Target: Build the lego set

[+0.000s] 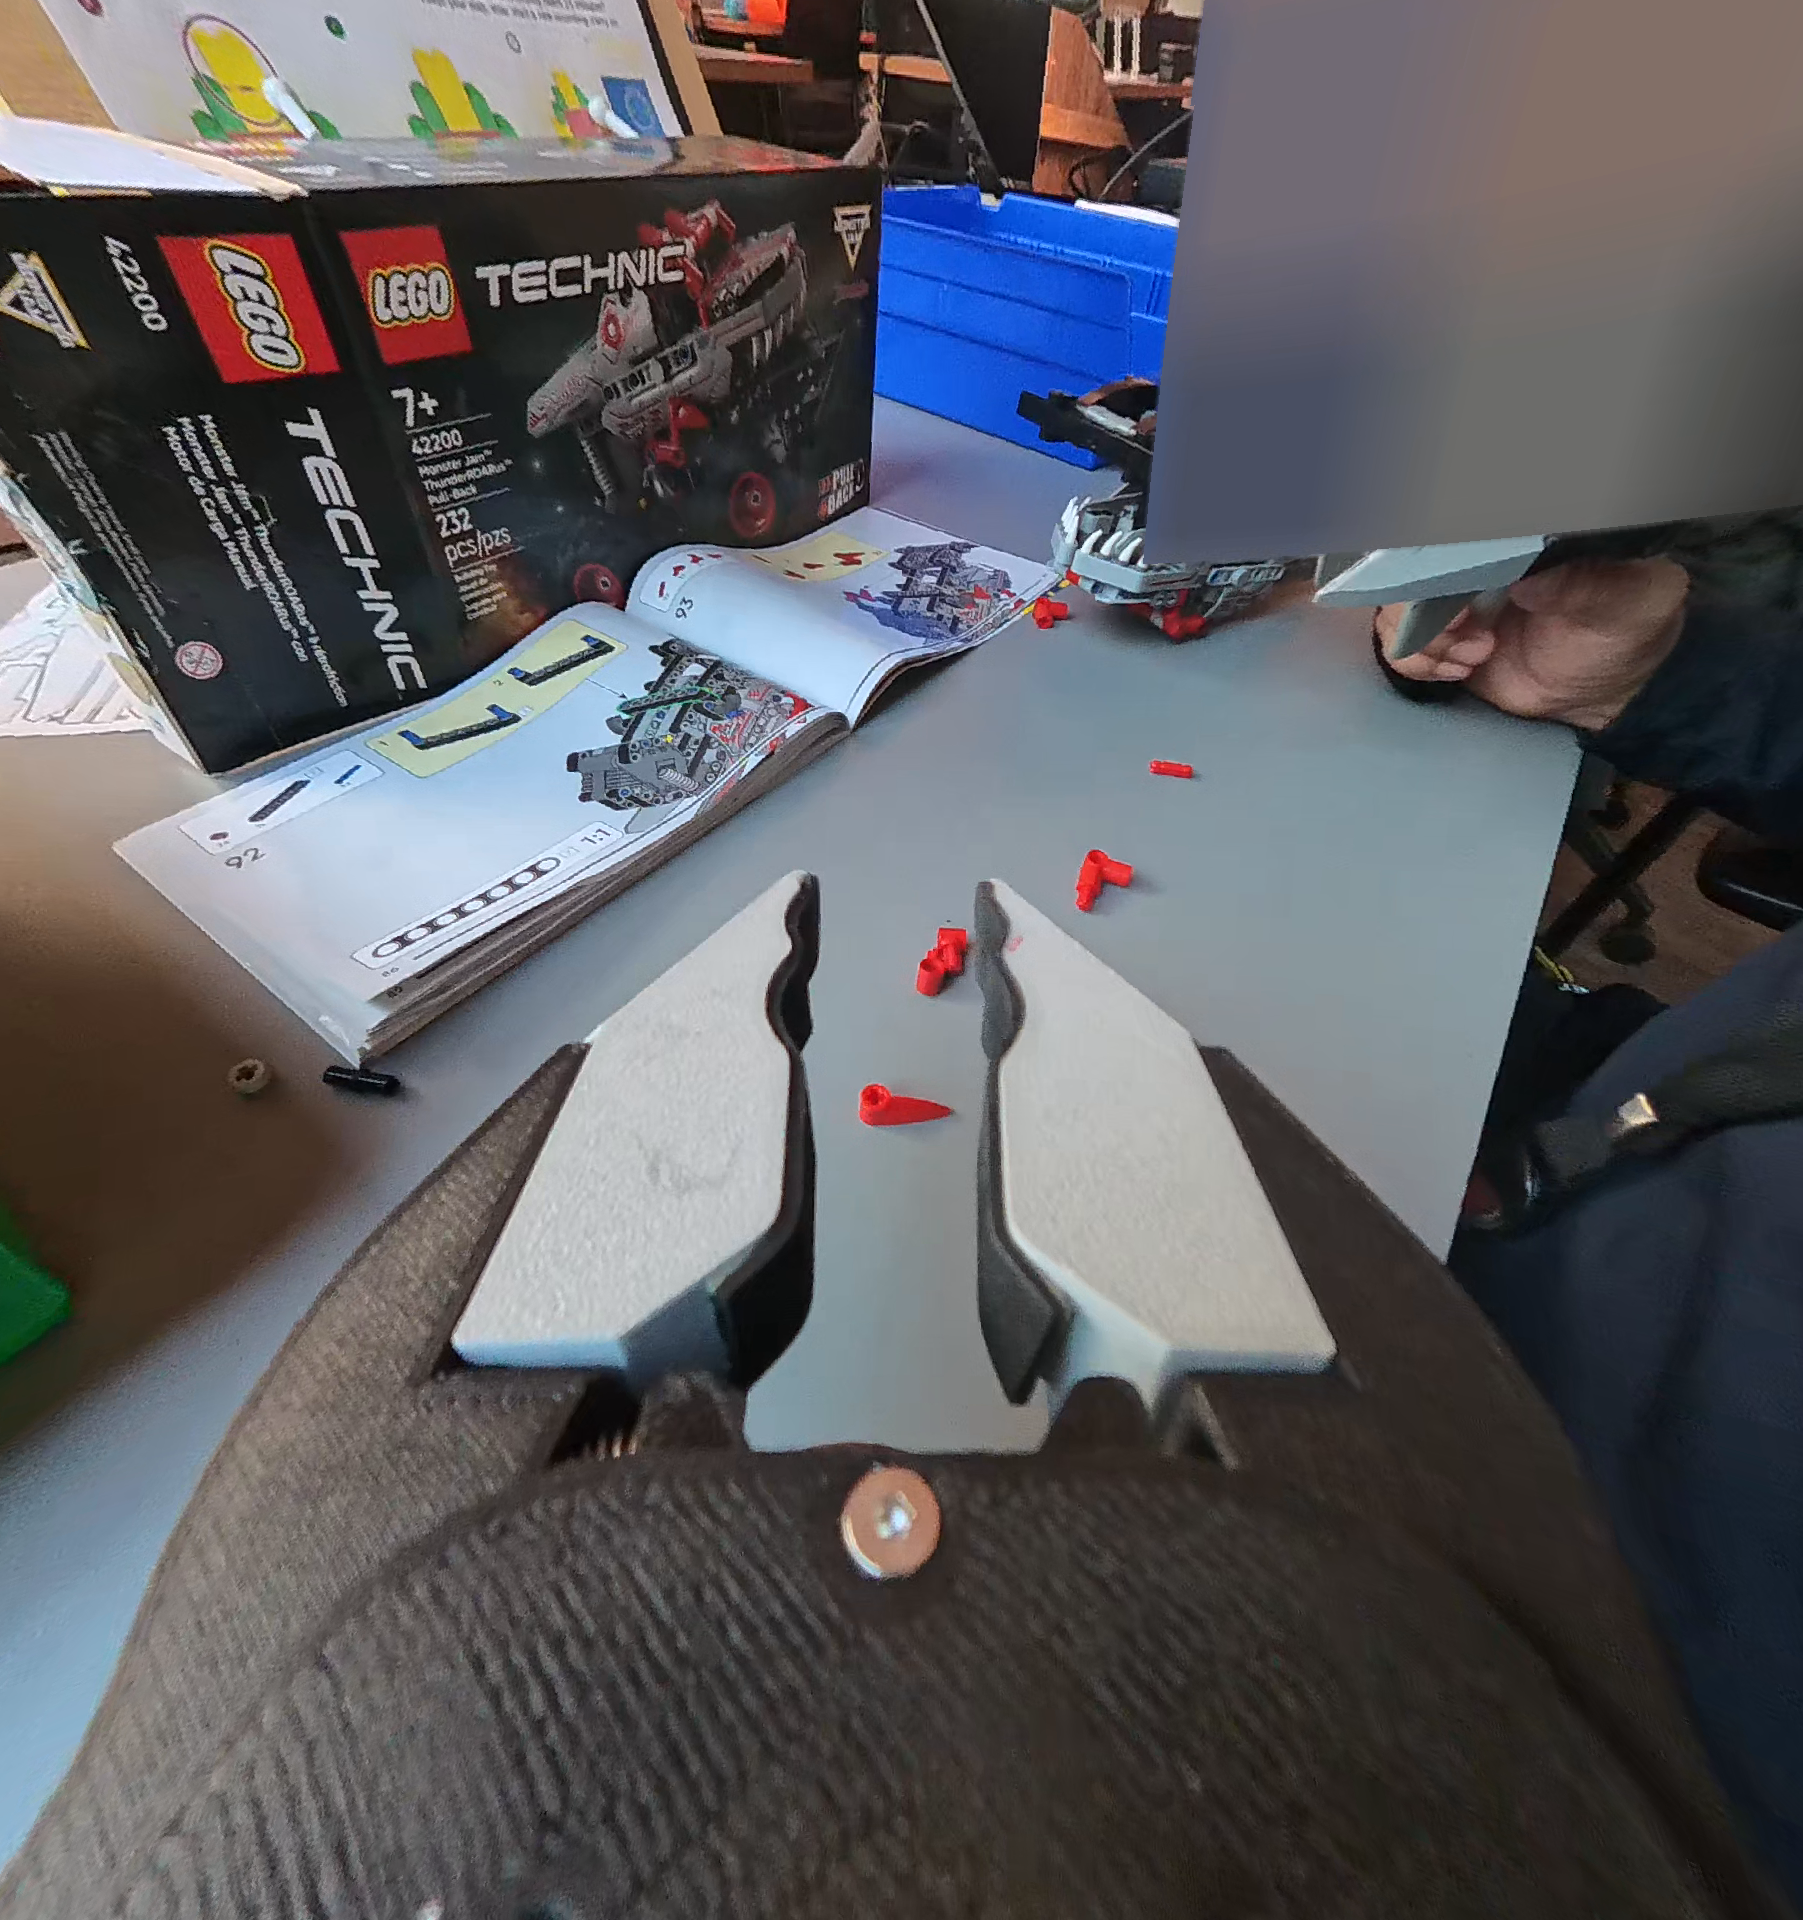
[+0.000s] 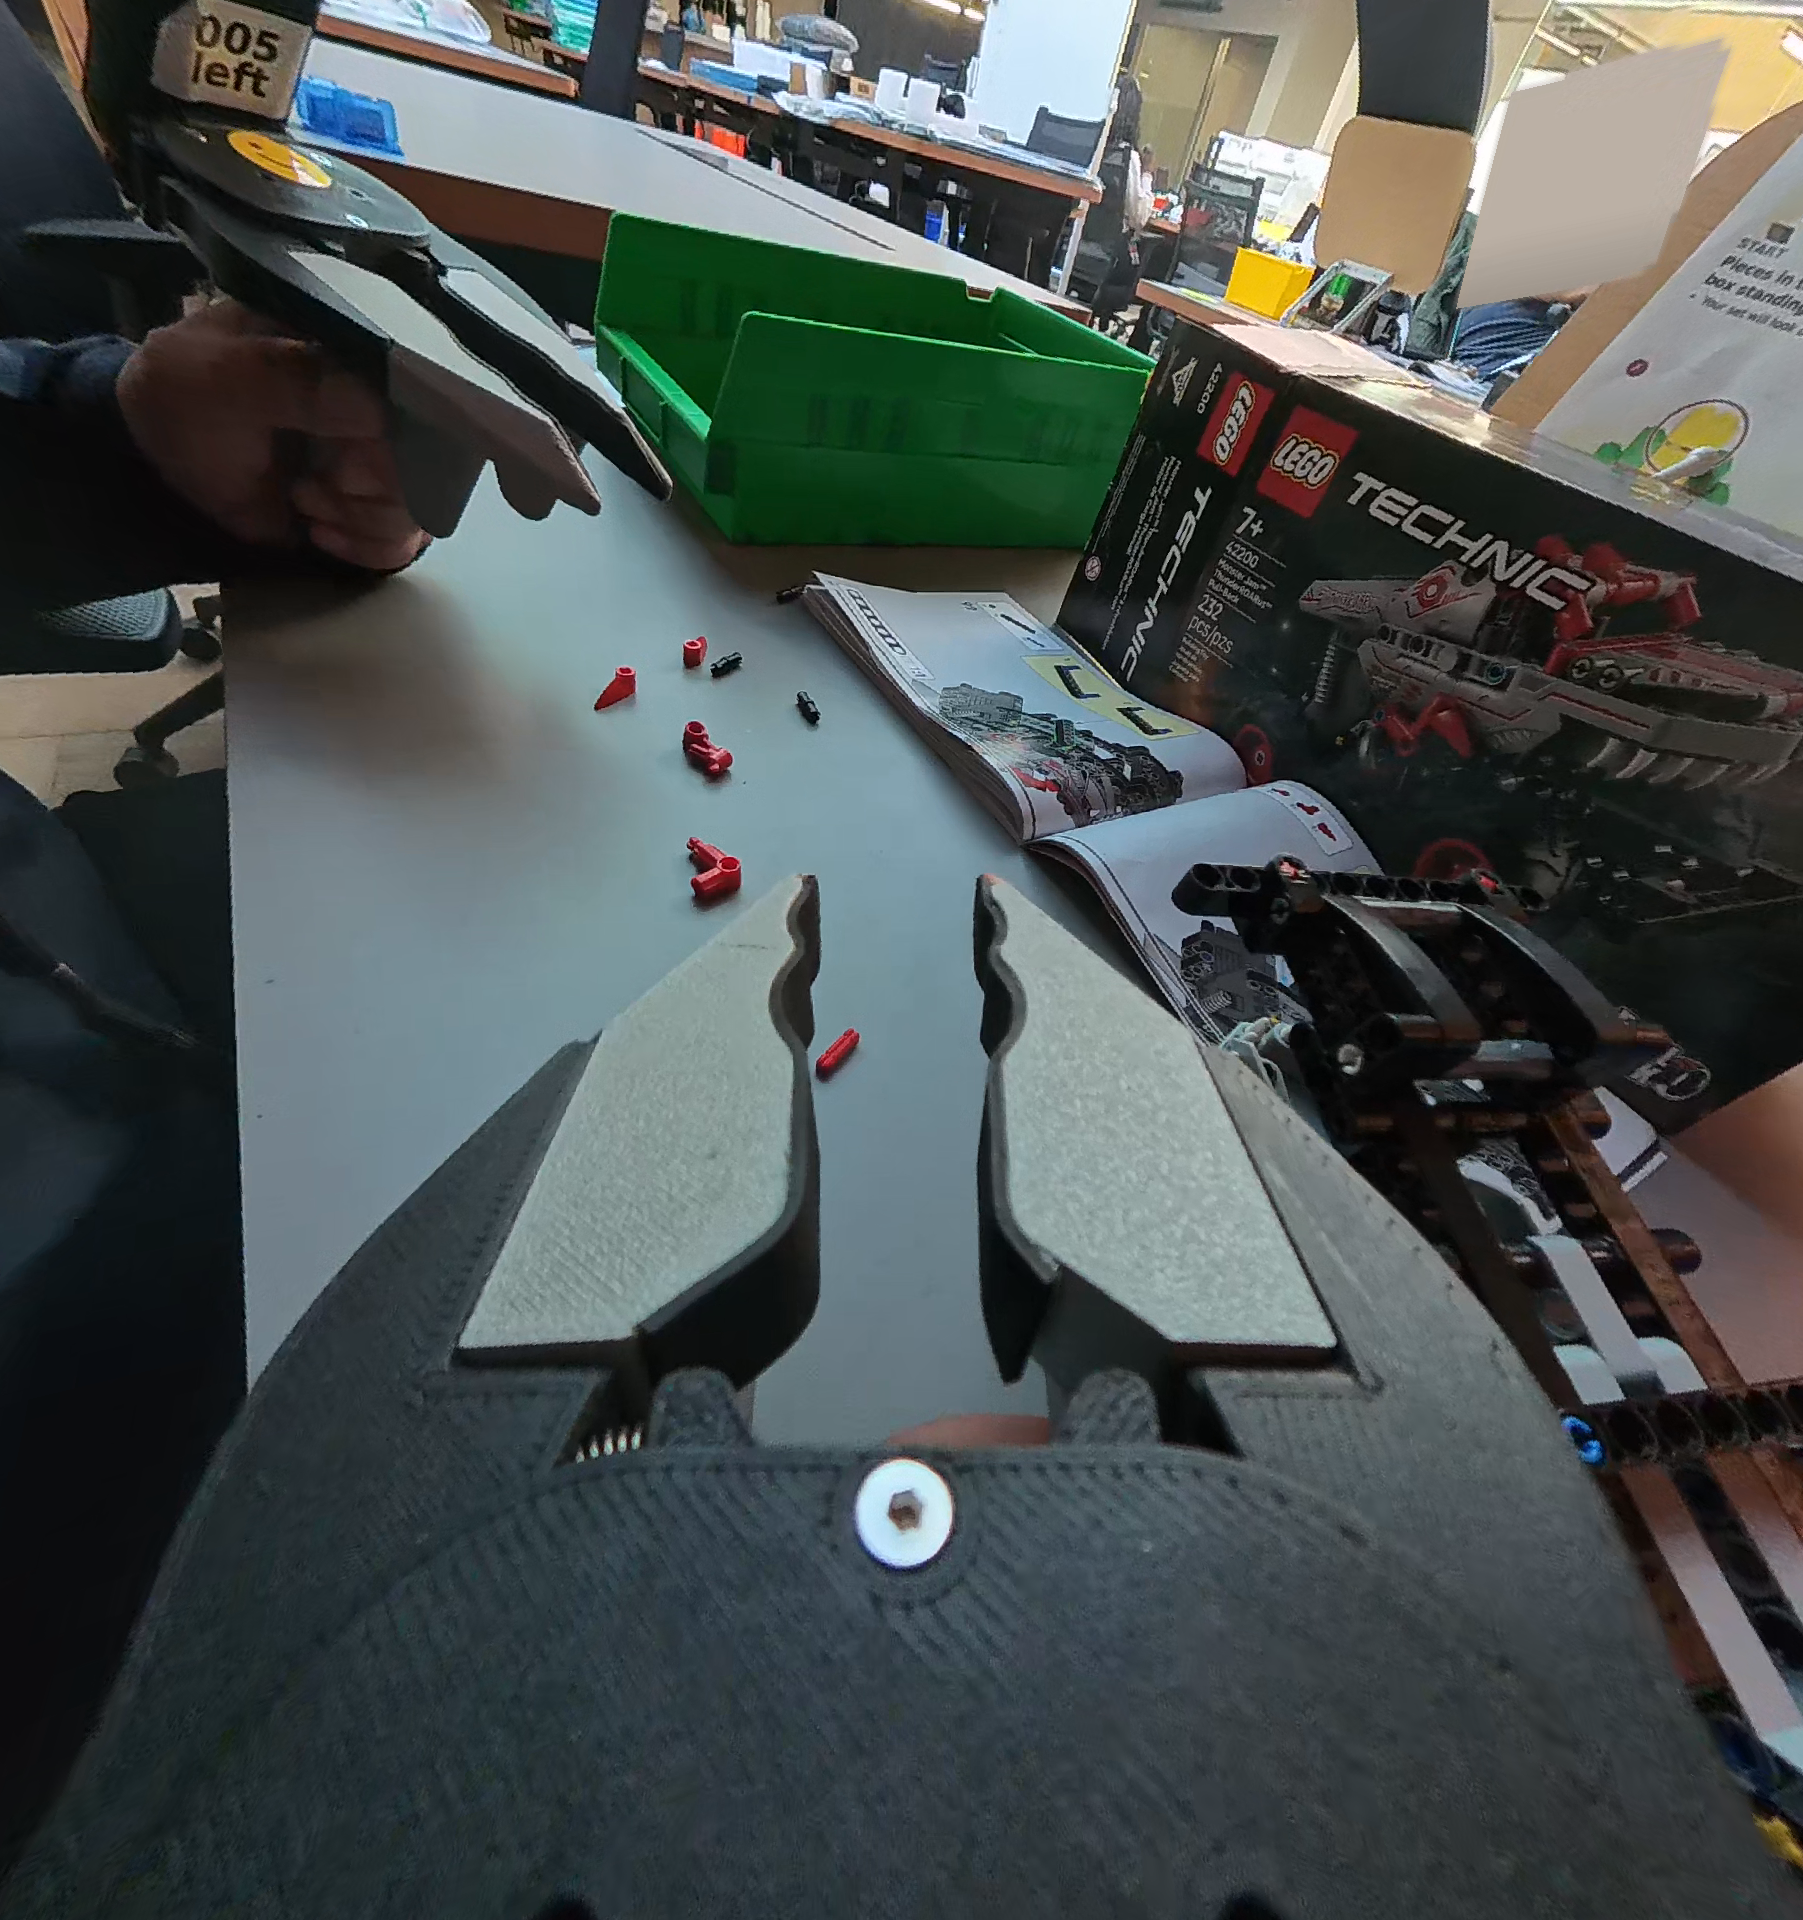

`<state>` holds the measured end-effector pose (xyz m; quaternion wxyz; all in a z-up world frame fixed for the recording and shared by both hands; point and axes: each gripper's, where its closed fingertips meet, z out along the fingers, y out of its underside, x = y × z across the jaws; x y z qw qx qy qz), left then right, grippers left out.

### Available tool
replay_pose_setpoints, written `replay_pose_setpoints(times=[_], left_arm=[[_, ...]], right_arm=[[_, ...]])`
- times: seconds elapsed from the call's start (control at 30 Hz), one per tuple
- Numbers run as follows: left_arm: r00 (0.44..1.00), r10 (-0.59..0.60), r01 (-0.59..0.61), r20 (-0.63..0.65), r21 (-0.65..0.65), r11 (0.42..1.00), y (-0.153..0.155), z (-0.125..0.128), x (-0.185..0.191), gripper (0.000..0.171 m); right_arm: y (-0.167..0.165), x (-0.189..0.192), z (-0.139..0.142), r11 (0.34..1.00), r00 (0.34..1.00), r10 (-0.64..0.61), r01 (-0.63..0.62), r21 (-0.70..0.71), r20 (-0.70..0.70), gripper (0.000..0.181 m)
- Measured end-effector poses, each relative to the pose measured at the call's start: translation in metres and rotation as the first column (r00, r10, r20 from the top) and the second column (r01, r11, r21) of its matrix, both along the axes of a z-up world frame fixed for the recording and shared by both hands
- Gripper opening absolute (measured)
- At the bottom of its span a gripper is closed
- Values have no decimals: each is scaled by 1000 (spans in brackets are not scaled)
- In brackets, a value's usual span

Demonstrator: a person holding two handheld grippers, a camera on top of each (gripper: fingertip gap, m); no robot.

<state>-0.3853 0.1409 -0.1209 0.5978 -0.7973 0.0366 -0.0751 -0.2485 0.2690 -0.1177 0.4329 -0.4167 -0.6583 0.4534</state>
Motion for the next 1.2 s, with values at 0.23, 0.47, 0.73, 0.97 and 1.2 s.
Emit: replay_pose_setpoints(times=[0.23, 0.47, 0.73, 0.97, 1.2], left_arm=[[1000, -9, 9, 5, -24, 1000, 2, -3, 1, 29], [994, -96, 85, -48, -191, 978, 7, -28, 18, 26], [995, -96, 89, -1, -357, 930, 15, -45, 16, 25], [976, -197, 140, -93, -421, 896, 44, -43, 30, 24], [969, -222, 144, -106, -486, 862, 39, -48, 35, 18]], right_arm=[[0, 1, 1, 1000, 1000, 8, -8, -14, -6, 25], [-2, 1, 1, 1000, 1000, 10, -10, 2, -7, 25], [-3, 1, 0, 1000, 1000, 10, -10, 13, -6, 25], [-4, 2, 0, 1000, 1000, 10, -10, 26, -10, 25], [-7, 4, 2, 999, 999, 25, -24, 36, -26, 25]])
